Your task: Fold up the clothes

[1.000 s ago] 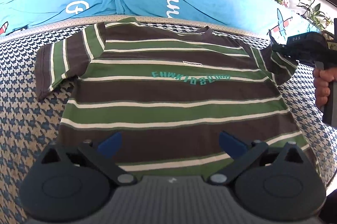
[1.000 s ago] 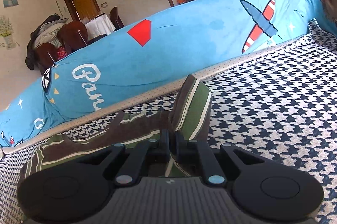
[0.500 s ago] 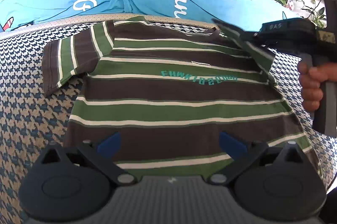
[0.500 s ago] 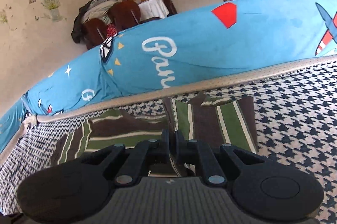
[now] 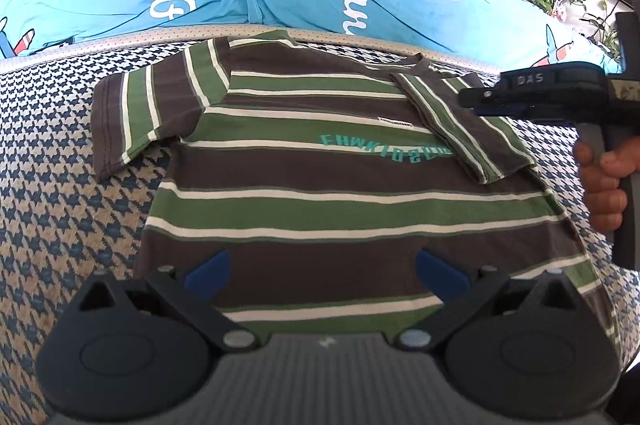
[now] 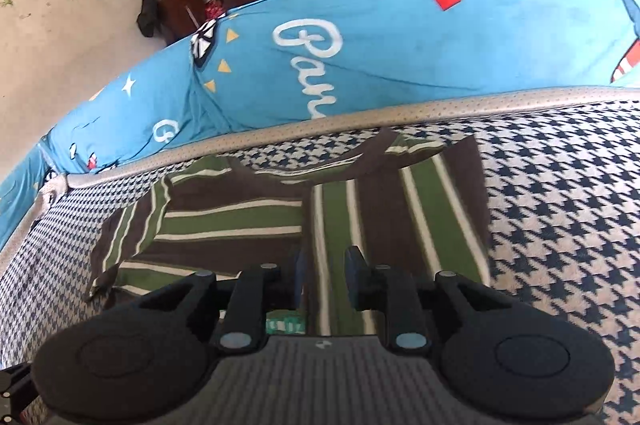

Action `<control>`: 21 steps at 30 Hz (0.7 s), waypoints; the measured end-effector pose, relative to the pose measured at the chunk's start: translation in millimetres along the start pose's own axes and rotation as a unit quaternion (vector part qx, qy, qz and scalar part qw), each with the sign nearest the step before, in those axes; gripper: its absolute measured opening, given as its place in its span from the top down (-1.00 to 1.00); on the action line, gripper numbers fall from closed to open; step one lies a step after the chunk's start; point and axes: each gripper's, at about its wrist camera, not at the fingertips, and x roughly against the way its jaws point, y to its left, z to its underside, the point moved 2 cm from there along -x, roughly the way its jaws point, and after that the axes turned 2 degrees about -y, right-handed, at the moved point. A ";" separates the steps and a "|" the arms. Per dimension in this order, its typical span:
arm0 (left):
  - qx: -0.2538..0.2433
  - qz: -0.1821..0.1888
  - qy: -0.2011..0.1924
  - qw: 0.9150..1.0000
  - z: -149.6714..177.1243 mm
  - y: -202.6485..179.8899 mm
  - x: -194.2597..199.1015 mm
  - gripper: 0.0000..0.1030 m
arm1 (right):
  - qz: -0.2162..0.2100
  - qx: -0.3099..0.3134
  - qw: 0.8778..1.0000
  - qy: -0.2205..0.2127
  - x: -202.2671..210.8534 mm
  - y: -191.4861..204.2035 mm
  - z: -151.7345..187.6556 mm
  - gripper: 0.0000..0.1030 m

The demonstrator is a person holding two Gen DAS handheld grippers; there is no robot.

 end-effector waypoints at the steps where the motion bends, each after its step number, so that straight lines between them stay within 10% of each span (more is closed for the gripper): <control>1: 0.000 -0.002 0.001 1.000 0.0 0.6 -0.3 -1.00 | 0.008 -0.006 1.000 -0.003 2.3 -5.0 -1.0 0.54; 21: -0.017 -0.050 0.030 0.998 8.5 6.3 -19.4 -1.00 | 0.066 -0.051 0.994 0.068 13.7 -34.0 26.7 0.36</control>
